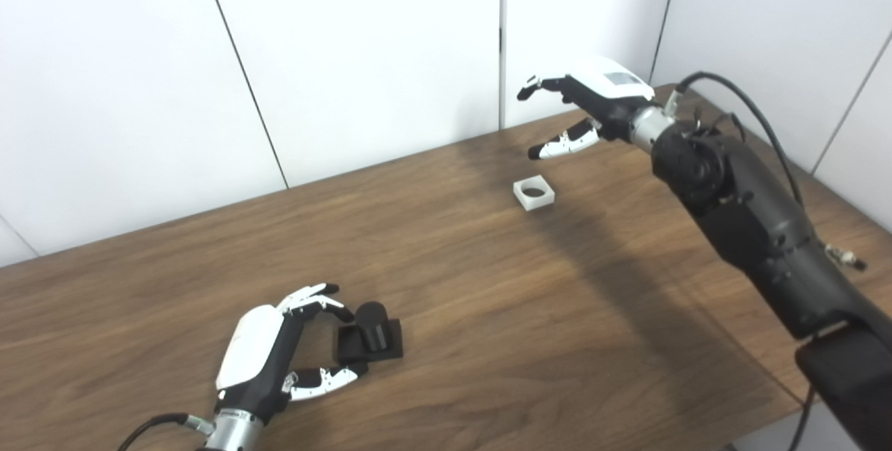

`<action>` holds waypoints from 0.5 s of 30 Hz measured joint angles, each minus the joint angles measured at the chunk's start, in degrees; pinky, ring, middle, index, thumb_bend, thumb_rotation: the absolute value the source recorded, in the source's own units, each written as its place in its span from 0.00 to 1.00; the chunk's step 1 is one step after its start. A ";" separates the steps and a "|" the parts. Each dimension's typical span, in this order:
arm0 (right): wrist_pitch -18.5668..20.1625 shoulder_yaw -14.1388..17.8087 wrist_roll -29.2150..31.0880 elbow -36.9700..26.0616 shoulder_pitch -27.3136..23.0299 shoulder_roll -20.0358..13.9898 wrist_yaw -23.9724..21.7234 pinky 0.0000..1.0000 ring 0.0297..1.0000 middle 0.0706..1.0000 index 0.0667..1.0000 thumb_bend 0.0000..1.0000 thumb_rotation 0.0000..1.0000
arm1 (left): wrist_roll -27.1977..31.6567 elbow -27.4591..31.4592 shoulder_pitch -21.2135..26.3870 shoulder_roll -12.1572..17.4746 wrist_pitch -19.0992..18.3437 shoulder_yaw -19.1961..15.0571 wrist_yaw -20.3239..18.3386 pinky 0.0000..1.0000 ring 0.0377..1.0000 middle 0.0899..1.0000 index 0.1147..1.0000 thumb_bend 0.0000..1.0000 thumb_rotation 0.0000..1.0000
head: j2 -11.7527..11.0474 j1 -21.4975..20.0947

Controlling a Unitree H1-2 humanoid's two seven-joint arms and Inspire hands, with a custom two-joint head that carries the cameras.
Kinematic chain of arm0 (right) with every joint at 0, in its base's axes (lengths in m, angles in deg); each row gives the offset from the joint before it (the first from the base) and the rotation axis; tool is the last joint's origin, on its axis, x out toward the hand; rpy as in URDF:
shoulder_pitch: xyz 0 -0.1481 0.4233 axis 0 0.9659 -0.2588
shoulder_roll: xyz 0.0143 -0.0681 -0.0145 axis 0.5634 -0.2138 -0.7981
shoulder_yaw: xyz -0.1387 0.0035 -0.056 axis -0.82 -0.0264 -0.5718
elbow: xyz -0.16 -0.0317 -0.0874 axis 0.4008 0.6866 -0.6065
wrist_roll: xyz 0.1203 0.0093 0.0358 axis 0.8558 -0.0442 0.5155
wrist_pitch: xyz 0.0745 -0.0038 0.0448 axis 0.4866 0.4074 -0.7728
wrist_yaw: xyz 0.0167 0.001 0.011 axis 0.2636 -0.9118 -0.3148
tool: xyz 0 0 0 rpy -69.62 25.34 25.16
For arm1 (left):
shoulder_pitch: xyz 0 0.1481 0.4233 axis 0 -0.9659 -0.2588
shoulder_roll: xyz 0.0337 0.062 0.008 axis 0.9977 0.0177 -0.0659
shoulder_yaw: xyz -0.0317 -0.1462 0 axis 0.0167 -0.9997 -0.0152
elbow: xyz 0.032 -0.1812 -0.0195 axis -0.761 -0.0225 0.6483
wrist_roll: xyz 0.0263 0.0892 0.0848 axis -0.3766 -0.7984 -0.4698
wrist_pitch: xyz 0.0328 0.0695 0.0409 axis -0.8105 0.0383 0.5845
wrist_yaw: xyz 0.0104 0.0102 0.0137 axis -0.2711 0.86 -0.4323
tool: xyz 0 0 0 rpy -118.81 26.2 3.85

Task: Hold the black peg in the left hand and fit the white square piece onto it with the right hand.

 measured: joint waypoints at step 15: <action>-0.81 -3.00 4.34 4.35 -3.30 -2.22 -8.55 0.81 0.91 0.89 0.82 0.78 0.43 | -0.09 0.02 -0.11 -0.24 -0.15 0.00 0.00 0.75 0.87 0.83 0.52 0.72 0.19 | 0.88 0.79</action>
